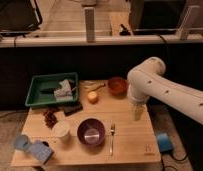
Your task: Place towel in table surface
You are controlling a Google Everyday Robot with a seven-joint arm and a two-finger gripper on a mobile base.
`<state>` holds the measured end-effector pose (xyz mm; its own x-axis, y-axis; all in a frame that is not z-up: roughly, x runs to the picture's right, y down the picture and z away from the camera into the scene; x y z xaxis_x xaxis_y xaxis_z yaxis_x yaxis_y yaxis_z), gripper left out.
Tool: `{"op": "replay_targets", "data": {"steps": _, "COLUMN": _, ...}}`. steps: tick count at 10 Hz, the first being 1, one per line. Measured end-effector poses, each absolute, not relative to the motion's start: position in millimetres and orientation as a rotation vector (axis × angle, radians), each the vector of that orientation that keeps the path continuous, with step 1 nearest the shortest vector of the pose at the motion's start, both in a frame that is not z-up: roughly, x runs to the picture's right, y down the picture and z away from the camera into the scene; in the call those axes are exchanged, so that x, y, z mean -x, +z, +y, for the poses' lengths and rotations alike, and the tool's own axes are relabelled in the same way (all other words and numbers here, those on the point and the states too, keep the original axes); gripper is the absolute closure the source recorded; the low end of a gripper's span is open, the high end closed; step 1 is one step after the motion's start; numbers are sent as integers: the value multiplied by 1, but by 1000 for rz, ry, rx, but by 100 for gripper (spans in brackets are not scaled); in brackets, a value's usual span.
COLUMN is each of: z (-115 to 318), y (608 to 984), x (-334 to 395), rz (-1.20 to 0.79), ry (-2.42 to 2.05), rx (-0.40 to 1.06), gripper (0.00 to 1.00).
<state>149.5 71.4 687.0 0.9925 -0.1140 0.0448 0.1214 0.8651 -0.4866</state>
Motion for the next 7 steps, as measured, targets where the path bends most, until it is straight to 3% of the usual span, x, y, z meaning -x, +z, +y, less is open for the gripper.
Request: {"op": "replay_targets", "data": {"steps": 7, "z": 49, "y": 704, "x": -89, "rz": -42, "ry": -190, "rx": 496, "gripper": 20}}
